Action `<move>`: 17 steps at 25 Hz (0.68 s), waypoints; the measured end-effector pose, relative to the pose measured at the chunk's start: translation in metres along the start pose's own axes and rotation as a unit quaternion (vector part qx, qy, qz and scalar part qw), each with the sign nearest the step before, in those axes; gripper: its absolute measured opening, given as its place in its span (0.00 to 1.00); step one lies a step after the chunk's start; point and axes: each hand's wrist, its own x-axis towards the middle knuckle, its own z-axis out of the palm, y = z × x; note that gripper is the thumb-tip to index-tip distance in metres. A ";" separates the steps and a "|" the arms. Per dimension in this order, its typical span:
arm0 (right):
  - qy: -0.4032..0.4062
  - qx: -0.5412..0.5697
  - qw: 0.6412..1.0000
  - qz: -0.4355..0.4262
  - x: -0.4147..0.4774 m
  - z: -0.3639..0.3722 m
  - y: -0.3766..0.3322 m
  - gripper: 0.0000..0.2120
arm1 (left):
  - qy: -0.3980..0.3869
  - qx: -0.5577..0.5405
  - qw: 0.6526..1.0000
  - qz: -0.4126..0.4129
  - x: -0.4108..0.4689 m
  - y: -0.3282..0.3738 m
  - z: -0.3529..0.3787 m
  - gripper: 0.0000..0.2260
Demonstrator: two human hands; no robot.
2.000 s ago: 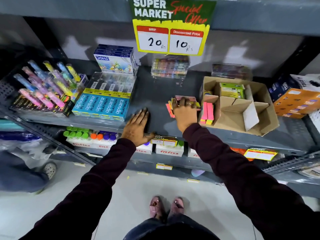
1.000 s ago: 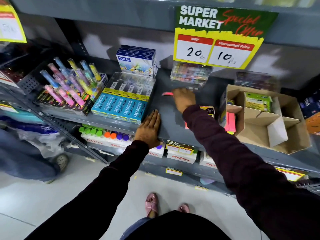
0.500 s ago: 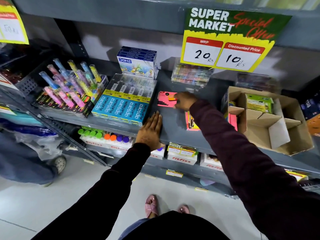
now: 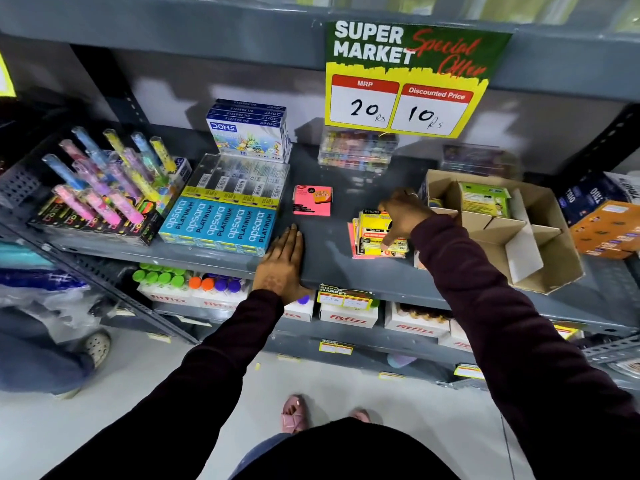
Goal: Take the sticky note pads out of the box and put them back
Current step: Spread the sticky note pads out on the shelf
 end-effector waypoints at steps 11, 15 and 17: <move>0.079 0.153 0.985 -0.034 0.017 -0.050 -0.010 0.20 | -0.034 0.032 0.999 -0.015 0.002 -0.002 0.007 0.52; 0.161 0.071 0.981 0.080 0.042 -0.025 -0.020 0.19 | -0.021 0.025 0.999 -0.006 0.003 -0.001 0.003 0.51; 0.108 0.054 0.988 0.097 0.051 -0.002 -0.023 0.18 | -0.024 0.017 1.000 -0.005 0.003 0.000 0.001 0.50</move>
